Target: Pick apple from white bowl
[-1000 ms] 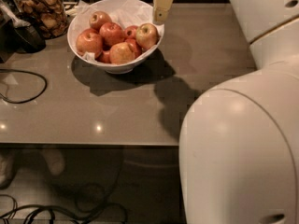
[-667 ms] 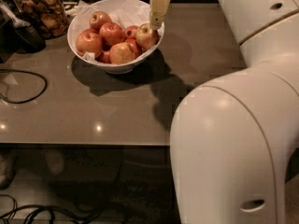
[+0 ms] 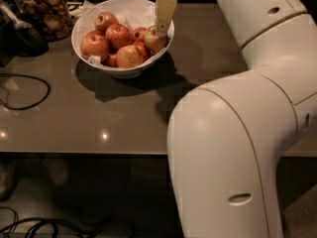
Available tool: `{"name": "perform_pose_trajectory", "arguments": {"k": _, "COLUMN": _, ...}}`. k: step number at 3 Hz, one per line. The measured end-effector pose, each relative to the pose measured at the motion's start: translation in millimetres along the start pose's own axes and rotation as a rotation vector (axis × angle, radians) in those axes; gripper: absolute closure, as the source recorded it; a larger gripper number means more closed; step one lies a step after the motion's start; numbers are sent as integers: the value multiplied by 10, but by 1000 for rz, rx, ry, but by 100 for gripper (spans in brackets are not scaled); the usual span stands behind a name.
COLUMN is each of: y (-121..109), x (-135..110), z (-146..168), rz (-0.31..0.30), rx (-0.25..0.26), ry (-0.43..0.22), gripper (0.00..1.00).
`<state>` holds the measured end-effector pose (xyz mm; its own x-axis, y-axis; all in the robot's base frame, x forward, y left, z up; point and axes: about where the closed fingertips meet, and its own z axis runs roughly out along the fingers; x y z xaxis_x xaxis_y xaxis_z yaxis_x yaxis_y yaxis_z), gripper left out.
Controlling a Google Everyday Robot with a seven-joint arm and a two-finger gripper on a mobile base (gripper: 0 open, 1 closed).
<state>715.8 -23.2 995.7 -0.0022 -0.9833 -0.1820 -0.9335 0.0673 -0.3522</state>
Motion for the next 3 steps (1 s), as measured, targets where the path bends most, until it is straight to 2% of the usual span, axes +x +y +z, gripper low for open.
{"name": "perform_pose_trajectory", "arguments": {"k": 2, "y": 17, "x": -54, "z": 200, "rz": -2, "rx": -38, "ry": 2, "gripper": 19}}
{"name": "perform_pose_trajectory", "arguments": {"k": 3, "y": 19, "x": -82, "z": 289, "rz": -4, "rx": -53, "ry": 1, "gripper": 23}}
